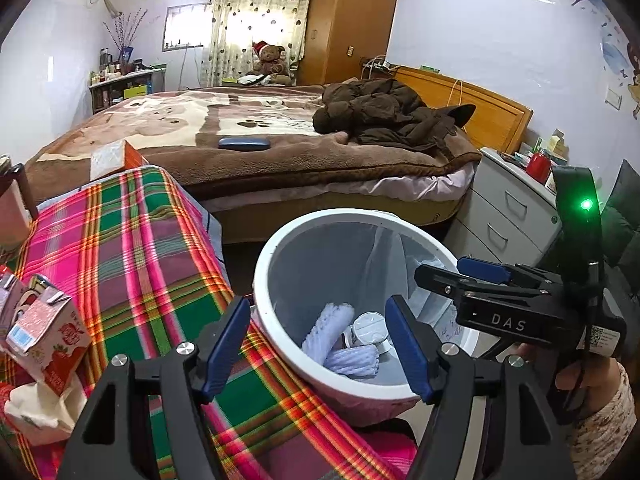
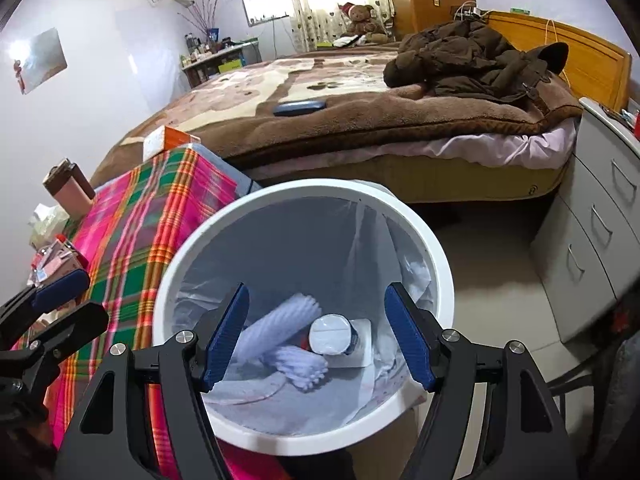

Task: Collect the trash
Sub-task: 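Open both tools over the white bin, dropping the yogurt cup and foam net, then move the left tool to the red medicine box while the right tool reaches a juice carton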

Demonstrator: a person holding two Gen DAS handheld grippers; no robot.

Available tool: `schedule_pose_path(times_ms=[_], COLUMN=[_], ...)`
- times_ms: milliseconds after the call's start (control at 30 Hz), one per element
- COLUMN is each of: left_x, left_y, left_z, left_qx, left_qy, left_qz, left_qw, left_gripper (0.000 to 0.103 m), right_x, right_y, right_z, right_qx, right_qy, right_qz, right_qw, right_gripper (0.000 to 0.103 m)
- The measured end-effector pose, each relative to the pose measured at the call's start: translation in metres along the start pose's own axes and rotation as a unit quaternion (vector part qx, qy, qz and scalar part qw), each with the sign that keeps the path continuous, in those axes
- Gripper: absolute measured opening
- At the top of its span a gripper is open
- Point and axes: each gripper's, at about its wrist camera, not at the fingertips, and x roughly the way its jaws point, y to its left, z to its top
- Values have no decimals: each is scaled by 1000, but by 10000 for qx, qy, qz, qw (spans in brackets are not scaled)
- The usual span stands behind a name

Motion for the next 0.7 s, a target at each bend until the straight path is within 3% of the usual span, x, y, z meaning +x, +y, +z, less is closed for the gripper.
schedule_pose_path(times_ms=[367, 700], left_x=[-36, -81], left_y=[16, 44], left_z=[-11, -43], left_qx=[-137, -426], left_qy=[-234, -462], left_qz=[201, 594], left_qw=[9994, 9963], left_gripper=[73, 76], right_x=[-18, -31], right_y=[19, 59], right_z=[-4, -15], right_qx=[-37, -450], right_qy=[-325, -668], right_qz=[270, 848], right_qw=[9991, 9931], right_gripper=[72, 72])
